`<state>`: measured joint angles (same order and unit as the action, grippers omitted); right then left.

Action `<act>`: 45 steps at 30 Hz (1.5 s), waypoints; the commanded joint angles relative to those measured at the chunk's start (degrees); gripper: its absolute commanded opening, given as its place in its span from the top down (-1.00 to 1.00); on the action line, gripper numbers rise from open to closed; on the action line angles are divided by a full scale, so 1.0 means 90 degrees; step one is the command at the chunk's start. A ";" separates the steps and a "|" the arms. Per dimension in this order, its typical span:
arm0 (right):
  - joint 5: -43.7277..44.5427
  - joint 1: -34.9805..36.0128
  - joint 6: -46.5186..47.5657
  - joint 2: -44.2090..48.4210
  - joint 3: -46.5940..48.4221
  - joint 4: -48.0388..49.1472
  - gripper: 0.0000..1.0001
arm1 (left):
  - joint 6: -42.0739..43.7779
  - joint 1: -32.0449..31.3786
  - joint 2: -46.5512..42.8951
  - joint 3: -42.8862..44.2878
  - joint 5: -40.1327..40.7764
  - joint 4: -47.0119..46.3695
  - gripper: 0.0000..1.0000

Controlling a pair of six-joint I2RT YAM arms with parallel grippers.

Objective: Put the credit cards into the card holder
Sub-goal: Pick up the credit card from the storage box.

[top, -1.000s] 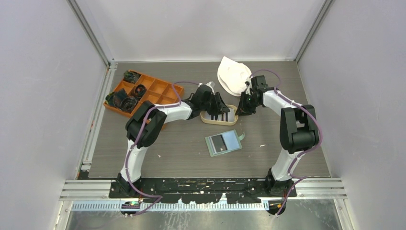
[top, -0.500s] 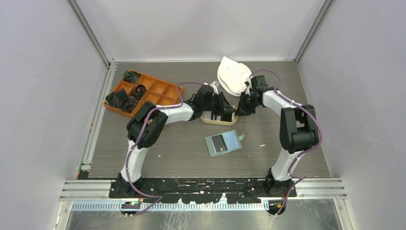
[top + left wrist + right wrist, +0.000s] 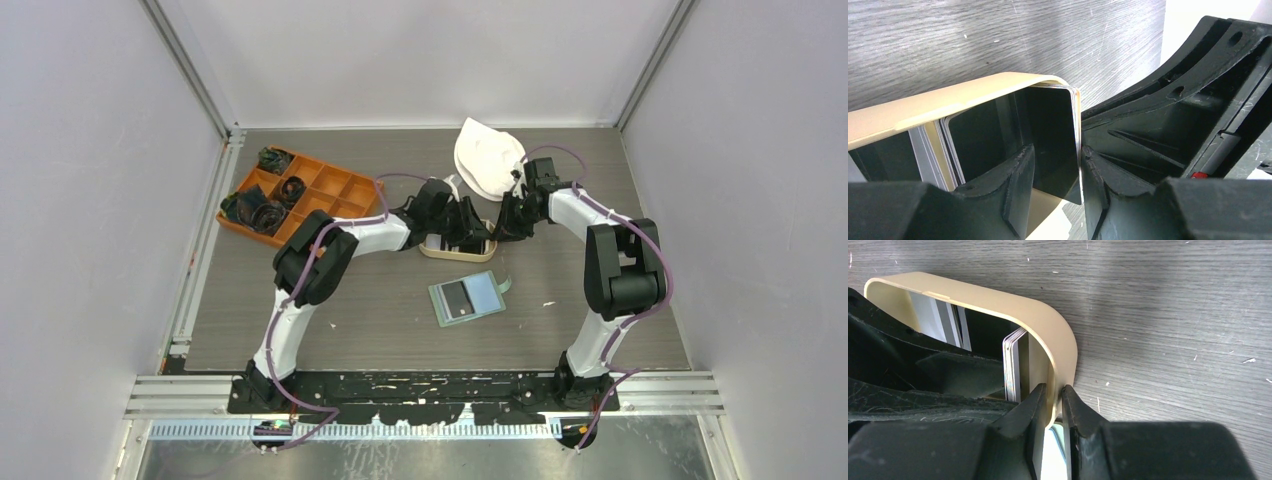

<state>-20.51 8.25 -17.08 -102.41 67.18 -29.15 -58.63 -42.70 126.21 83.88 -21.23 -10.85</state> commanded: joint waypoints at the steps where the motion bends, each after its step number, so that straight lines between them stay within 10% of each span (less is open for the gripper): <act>1: -0.0282 0.0047 -0.0009 0.0006 0.0275 0.0074 0.51 | 0.0429 -0.0019 -0.0192 0.0238 0.0265 0.0412 0.21; 34: -0.0524 -0.0061 0.0052 0.0168 0.0358 0.0016 0.44 | -0.0087 0.0317 -0.0284 -0.0333 -0.0836 -0.1009 0.30; 45: -0.0531 -0.0083 0.0072 0.0164 0.0365 0.0003 0.44 | 0.0352 0.0276 0.0129 0.0351 -0.0431 0.0544 0.24</act>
<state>-23.42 7.64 -16.67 -102.52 67.99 -29.65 -57.63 -40.05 126.67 84.20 -26.06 -9.87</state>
